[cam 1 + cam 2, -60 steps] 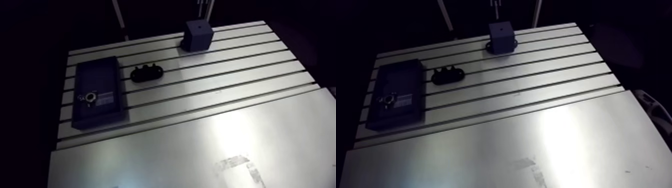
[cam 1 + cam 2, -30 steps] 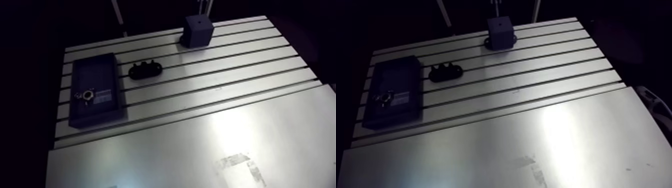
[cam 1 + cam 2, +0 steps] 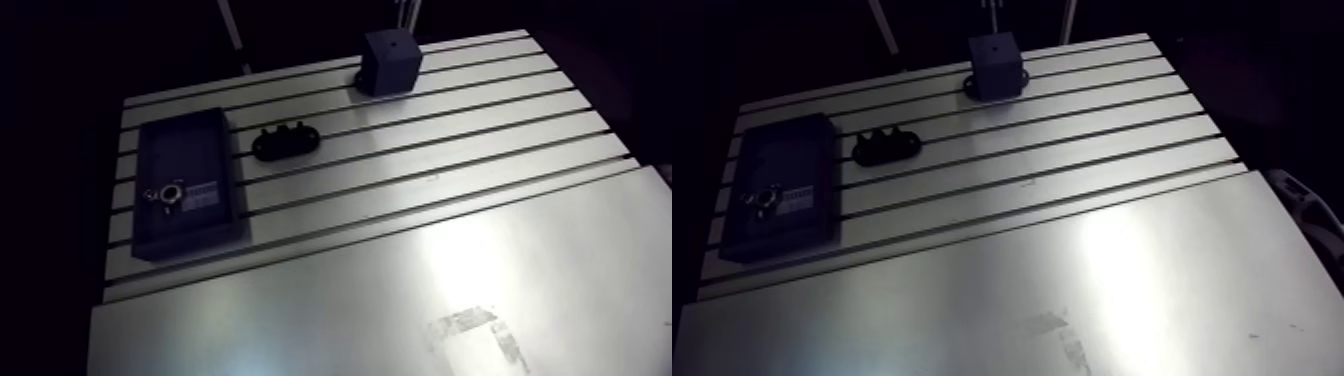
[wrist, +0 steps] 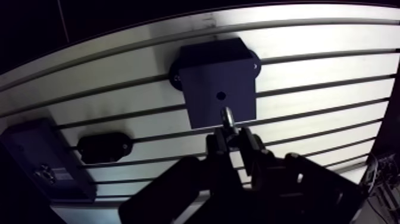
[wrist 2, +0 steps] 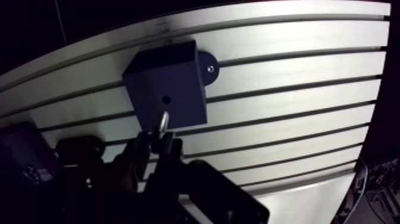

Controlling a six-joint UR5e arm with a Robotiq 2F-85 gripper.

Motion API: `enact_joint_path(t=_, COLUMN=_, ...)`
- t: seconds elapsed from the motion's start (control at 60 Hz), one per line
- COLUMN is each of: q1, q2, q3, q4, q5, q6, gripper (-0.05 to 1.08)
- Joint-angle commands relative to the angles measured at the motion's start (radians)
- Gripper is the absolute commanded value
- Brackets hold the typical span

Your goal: Pick up the M10 bolt and insert it into the hole until fully seated.

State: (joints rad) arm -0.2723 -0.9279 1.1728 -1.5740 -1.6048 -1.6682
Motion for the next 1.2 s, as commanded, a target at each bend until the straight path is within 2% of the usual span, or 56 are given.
enact_joint_path(t=0.017, q1=0.000, q2=0.007, q3=0.000, q4=-0.001, q5=0.001, q6=0.000, gripper=1.08)
enact_joint_path(t=1.2, q1=0.001, q2=0.027, q3=0.000, q4=-0.002, q5=0.003, q6=0.001, gripper=1.08)
